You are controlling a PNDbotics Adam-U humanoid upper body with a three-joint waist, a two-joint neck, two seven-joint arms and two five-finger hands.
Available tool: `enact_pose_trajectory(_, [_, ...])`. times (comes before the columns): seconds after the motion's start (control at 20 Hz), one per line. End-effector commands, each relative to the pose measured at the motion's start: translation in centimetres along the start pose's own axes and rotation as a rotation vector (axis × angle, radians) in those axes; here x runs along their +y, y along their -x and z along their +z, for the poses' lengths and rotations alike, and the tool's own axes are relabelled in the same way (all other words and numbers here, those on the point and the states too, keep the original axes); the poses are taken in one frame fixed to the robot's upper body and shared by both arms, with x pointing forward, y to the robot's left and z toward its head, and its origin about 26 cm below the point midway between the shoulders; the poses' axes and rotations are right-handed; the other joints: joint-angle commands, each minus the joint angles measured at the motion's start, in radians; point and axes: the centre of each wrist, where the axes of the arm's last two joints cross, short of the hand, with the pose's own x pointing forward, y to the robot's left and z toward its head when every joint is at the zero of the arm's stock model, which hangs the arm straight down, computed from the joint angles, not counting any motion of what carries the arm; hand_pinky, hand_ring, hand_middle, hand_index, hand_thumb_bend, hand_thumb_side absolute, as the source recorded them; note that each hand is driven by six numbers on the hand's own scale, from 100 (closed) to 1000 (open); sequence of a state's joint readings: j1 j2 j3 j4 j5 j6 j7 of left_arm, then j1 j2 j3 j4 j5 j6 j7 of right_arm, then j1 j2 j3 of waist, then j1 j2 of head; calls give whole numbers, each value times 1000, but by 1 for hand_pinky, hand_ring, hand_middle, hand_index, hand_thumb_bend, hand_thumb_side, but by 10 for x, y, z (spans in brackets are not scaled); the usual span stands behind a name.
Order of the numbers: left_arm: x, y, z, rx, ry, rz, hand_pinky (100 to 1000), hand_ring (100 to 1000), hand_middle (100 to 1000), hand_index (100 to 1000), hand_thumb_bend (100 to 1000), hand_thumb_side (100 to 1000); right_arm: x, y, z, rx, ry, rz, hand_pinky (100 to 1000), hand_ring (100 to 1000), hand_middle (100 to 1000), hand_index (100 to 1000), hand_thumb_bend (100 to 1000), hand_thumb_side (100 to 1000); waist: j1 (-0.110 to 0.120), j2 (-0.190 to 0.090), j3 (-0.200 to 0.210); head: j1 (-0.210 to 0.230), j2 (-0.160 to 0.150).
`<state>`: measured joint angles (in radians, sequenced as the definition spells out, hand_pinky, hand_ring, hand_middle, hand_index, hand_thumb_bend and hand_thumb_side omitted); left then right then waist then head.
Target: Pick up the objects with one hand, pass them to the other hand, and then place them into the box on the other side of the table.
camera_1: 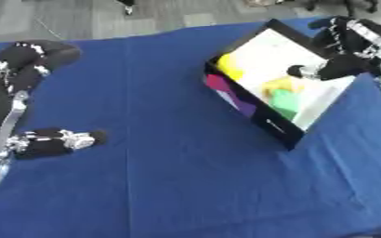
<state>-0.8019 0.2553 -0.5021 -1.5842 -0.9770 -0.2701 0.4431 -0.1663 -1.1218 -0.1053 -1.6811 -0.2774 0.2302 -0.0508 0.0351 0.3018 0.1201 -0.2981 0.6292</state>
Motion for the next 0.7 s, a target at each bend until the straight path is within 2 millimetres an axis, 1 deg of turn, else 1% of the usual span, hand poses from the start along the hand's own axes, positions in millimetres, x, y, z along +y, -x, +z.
enact_pose_trajectory(0.05, [9, 4, -6, -14, -23, -19, 737, 710, 707, 849, 1000, 164, -19, -6, -1, -10, 60, 60, 841, 835, 737, 907, 687, 100, 9, -17, -4, 0, -9])
enact_pose_trajectory(0.25, [9, 4, -5, -7, -29, -20, 736, 708, 705, 848, 1000, 161, -20, -8, 0, -11, 108, 17, 834, 827, 716, 900, 663, 100, 10, -20, -7, 4, -9])
enact_pose_trajectory(0.35, [11, 6, -5, 8, -42, -23, 734, 706, 704, 847, 1000, 171, -20, -18, 3, -52, 161, -59, 833, 819, 700, 893, 630, 189, 10, -22, -9, 12, -11])
enact_pose_trajectory(0.4, [13, 7, -4, 18, -53, -24, 732, 703, 703, 842, 1000, 212, -18, -26, 6, -88, 191, -103, 833, 816, 684, 882, 599, 247, 10, -23, -9, 17, -14])
enact_pose_trajectory(0.45, [15, 8, -3, 36, -72, -24, 732, 701, 702, 840, 1000, 233, -15, -36, 10, -144, 216, -161, 832, 814, 683, 880, 586, 260, 10, -25, -10, 23, -16])
enact_pose_trajectory(0.55, [21, 12, 0, 78, -110, -22, 732, 696, 701, 835, 999, 298, -7, -55, 22, -273, 253, -297, 832, 806, 694, 890, 582, 246, 9, -29, -12, 36, -16])
enact_pose_trajectory(0.6, [25, 14, 2, 101, -127, -21, 731, 693, 699, 831, 989, 327, -3, -62, 28, -324, 264, -357, 835, 808, 695, 894, 580, 243, 8, -32, -12, 42, -16])
enact_pose_trajectory(0.7, [33, 20, 8, 166, -163, -15, 732, 686, 699, 823, 938, 370, -1, -63, 34, -414, 274, -434, 843, 817, 703, 906, 596, 229, 8, -41, -10, 53, -16])
